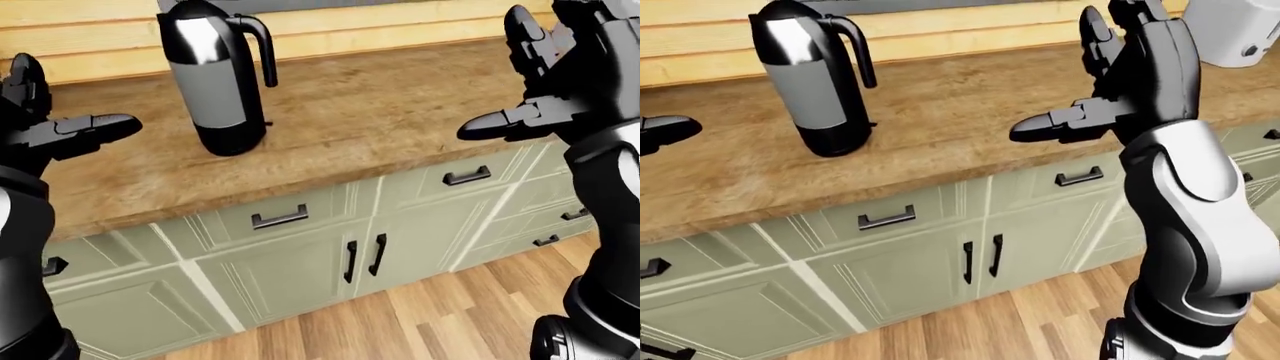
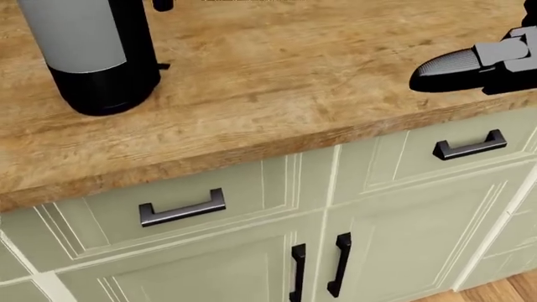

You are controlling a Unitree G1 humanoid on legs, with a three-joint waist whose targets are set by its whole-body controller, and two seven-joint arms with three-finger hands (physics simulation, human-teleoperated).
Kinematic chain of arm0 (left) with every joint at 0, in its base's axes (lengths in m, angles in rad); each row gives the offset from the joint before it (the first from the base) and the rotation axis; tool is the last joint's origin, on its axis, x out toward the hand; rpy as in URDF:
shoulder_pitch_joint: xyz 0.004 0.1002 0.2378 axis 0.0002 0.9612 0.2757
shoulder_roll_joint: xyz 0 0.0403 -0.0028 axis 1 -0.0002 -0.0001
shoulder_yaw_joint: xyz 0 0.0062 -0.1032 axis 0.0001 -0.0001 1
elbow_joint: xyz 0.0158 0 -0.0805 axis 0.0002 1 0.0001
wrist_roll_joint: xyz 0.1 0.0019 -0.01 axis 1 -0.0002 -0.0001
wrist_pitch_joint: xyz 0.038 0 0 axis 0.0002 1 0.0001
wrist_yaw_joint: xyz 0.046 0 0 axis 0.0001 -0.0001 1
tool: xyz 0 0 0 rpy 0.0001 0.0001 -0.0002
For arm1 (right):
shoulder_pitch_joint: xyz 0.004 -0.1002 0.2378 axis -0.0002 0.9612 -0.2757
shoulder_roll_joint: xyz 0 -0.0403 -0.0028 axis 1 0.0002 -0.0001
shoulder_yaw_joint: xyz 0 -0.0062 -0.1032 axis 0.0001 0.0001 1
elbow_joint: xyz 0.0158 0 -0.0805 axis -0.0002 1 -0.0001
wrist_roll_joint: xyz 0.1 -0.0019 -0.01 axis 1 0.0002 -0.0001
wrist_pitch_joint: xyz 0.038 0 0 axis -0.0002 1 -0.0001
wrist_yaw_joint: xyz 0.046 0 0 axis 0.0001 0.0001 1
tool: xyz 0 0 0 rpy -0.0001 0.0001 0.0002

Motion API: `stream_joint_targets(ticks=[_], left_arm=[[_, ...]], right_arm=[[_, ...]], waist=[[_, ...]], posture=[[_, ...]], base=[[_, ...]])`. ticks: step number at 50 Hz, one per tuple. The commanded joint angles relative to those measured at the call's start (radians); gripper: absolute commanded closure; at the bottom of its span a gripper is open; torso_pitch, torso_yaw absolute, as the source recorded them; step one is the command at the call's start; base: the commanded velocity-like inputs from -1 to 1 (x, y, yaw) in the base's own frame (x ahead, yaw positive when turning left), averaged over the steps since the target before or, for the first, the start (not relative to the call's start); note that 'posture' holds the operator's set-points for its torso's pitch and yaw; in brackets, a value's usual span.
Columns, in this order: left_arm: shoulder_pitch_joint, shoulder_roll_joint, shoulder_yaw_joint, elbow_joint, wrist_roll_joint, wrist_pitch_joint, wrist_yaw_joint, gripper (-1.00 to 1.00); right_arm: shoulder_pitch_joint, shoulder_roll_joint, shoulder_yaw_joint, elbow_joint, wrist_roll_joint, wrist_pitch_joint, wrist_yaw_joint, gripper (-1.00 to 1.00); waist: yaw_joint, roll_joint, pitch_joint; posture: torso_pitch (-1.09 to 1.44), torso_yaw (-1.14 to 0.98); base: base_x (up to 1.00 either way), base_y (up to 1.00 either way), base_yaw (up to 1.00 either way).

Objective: Press down the lever to turn on the electric kettle.

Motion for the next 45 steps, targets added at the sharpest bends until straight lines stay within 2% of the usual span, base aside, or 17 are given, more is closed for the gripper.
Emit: stream_joint_targets(ticks=[1,3,4,9,14,16,17,18,26,29,30,34,38,40,42,43,45], left_arm=[[-0.023,0.016,0.007,-0.025,-0.003,-0.024,-0.003,-1.0],[-0.024,0.017,0.008,-0.025,-0.004,-0.023,-0.003,-1.0],[-0.024,0.017,0.008,-0.025,-0.004,-0.024,-0.003,-1.0],[-0.026,0.02,0.009,-0.025,-0.007,-0.021,-0.001,-1.0],[-0.031,0.026,0.011,-0.024,-0.011,-0.019,0.001,-1.0],[-0.03,0.026,0.011,-0.024,-0.012,-0.02,0.002,-1.0],[-0.029,0.026,0.01,-0.025,-0.012,-0.02,0.002,-1.0],[-0.029,0.025,0.009,-0.024,-0.011,-0.021,0.002,-1.0],[-0.027,0.026,0.009,-0.028,-0.013,-0.019,0.003,-1.0],[-0.027,0.027,0.01,-0.029,-0.014,-0.018,0.003,-1.0],[-0.027,0.027,0.01,-0.03,-0.014,-0.018,0.004,-1.0],[-0.026,0.026,0.01,-0.029,-0.014,-0.019,0.003,-1.0],[-0.026,0.026,0.011,-0.031,-0.015,-0.018,0.004,-1.0],[-0.027,0.026,0.01,-0.031,-0.015,-0.017,0.004,-1.0],[-0.027,0.026,0.011,-0.031,-0.016,-0.016,0.004,-1.0],[-0.026,0.026,0.01,-0.032,-0.015,-0.018,0.004,-1.0],[-0.024,0.026,0.006,-0.033,-0.005,-0.025,0.001,-1.0]], right_arm=[[-0.019,-0.012,-0.012,-0.01,-0.005,-0.024,-0.003,-1.0],[-0.021,-0.013,-0.013,-0.009,-0.004,-0.022,-0.003,-1.0],[-0.021,-0.013,-0.013,-0.009,-0.004,-0.022,-0.003,-1.0],[-0.024,-0.014,-0.013,-0.009,-0.004,-0.02,-0.003,-1.0],[-0.028,-0.015,-0.011,-0.009,-0.004,-0.017,-0.002,-1.0],[-0.03,-0.015,-0.011,-0.009,-0.004,-0.015,-0.002,-1.0],[-0.03,-0.016,-0.01,-0.008,-0.004,-0.017,-0.001,-1.0],[-0.03,-0.016,-0.01,-0.007,-0.005,-0.017,-0.001,-1.0],[-0.022,-0.015,-0.012,-0.011,-0.007,-0.02,0.001,-1.0],[-0.024,-0.016,-0.014,-0.011,-0.005,-0.018,0.001,-1.0],[-0.023,-0.016,-0.014,-0.011,-0.006,-0.019,0.002,-1.0],[-0.021,-0.015,-0.013,-0.009,-0.008,-0.023,0.004,-1.0],[-0.021,-0.015,-0.013,-0.01,-0.008,-0.022,0.004,-1.0],[-0.018,-0.014,-0.013,-0.011,-0.01,-0.023,0.005,-1.0],[-0.02,-0.015,-0.015,-0.012,-0.008,-0.02,0.004,-1.0],[-0.02,-0.016,-0.014,-0.012,-0.01,-0.021,0.004,-1.0],[-0.019,-0.016,-0.012,-0.011,-0.012,-0.023,0.006,-1.0]], waist=[[-0.002,-0.001,-0.015],[0.001,-0.055,-0.03],[-0.01,-0.013,-0.023],[-0.011,-0.015,-0.032],[-0.023,0.059,-0.016],[-0.029,0.13,-0.061],[-0.015,0.094,-0.026],[-0.016,0.104,-0.017],[-0.005,0.018,-0.013],[0.0,-0.047,-0.028],[-0.006,-0.02,-0.022],[-0.011,-0.024,-0.031],[-0.015,0.015,-0.016],[-0.021,0.052,-0.017],[-0.023,0.129,-0.038],[-0.016,0.084,-0.028],[-0.012,0.092,-0.022]], posture=[[0.0,0.0],[0.0,0.0],[0.0,0.0],[0.0,0.0],[0.0,0.0],[0.0,0.0],[0.0,0.0],[0.0,0.0],[0.0,0.0],[0.0,0.0],[0.0,0.0],[0.0,0.0],[0.0,0.0],[0.0,0.0],[0.0,0.0],[0.0,0.0],[0.0,0.0]], base=[[0.16,0.19,0.0],[0.16,0.18,0.0],[0.16,0.18,0.0],[0.16,0.18,0.0],[0.16,0.18,0.0],[0.16,0.18,0.0],[0.16,0.18,0.0],[0.17,0.18,0.0],[0.16,0.19,0.0],[0.16,0.18,0.0],[0.16,0.18,0.0],[0.16,0.19,0.0],[0.16,0.19,0.0],[0.15,0.18,0.0],[0.16,0.18,0.0],[0.16,0.18,0.0],[0.16,0.18,0.0]])
